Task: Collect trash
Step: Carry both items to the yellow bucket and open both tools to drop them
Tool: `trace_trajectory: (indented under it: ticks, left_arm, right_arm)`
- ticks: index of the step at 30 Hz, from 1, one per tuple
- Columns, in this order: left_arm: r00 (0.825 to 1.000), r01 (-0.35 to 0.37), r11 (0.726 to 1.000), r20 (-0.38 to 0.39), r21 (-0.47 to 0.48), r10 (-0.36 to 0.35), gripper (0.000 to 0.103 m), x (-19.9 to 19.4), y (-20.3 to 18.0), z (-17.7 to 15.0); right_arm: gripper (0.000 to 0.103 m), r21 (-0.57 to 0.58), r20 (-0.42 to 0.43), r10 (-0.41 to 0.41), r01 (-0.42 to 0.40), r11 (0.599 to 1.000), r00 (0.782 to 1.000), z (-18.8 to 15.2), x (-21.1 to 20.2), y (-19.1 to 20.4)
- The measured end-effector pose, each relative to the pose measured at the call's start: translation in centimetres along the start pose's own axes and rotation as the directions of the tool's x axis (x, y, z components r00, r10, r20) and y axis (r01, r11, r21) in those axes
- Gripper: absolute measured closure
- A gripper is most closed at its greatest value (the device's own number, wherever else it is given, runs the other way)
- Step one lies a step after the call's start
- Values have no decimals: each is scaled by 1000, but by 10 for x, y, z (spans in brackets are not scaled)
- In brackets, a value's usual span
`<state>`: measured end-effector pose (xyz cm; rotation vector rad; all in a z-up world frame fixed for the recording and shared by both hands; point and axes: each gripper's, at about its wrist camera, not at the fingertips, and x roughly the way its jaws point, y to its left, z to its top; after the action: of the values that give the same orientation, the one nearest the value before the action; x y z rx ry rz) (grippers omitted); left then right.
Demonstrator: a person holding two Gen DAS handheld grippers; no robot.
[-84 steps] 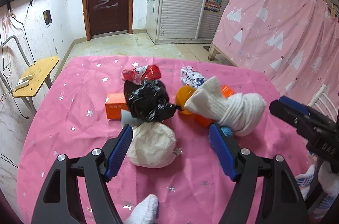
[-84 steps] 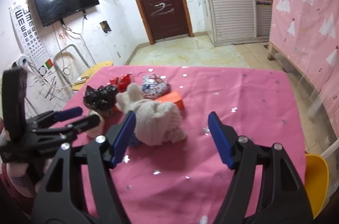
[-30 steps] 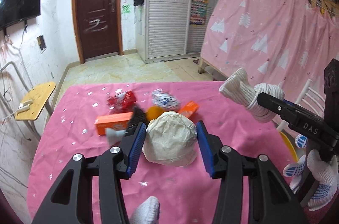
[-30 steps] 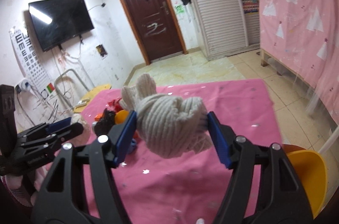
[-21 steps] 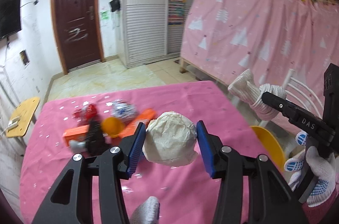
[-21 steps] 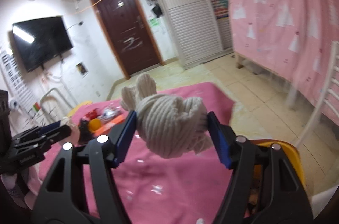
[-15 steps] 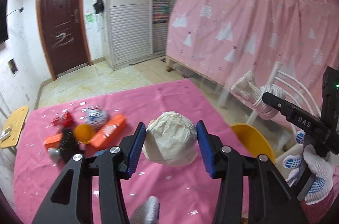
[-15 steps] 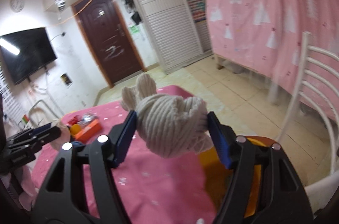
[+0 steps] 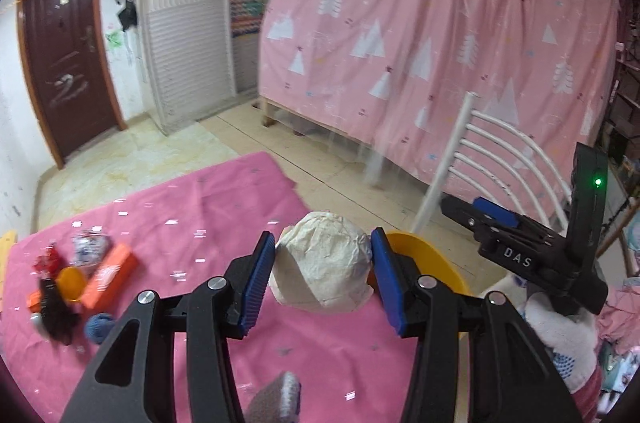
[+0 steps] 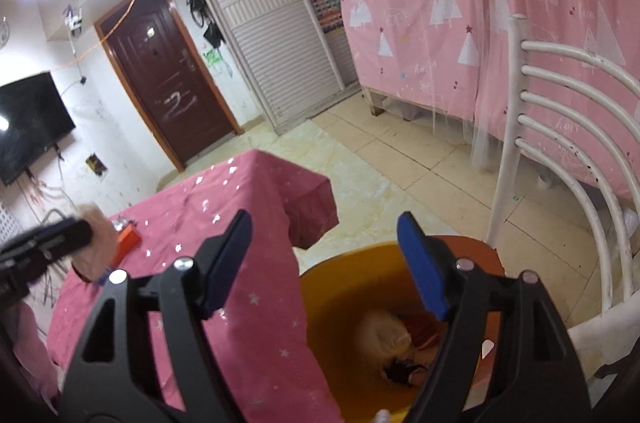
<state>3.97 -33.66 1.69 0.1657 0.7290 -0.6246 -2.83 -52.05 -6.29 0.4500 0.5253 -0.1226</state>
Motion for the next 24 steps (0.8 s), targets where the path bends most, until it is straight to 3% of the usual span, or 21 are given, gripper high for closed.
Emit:
trace_trajectory:
  ticks: [5, 9, 12, 15, 24]
  left_arm:
    - [995, 86, 996, -42, 1, -86, 62, 32, -25, 6]
    - [978, 181, 983, -103, -27, -183, 60, 60, -40, 4]
    - [966, 224, 974, -124, -45, -228, 52, 71, -48, 2]
    - [967, 222, 974, -120, -44, -226, 46, 75, -53, 1]
    - [975, 198, 978, -89, -66, -204, 45, 58, -35, 0]
  right_arm:
    - [29, 85, 76, -27, 21, 996, 997, 9, -19, -29]
    - [28, 130, 107, -33, 19, 991, 994, 12, -30, -44]
    - [27, 143, 113, -26, 9, 990, 993, 12, -31, -48]
    - [24, 140, 110, -17, 1, 990, 994, 11, -30, -48]
    - [24, 94, 82, 11, -18, 995, 997, 9, -20, -27]
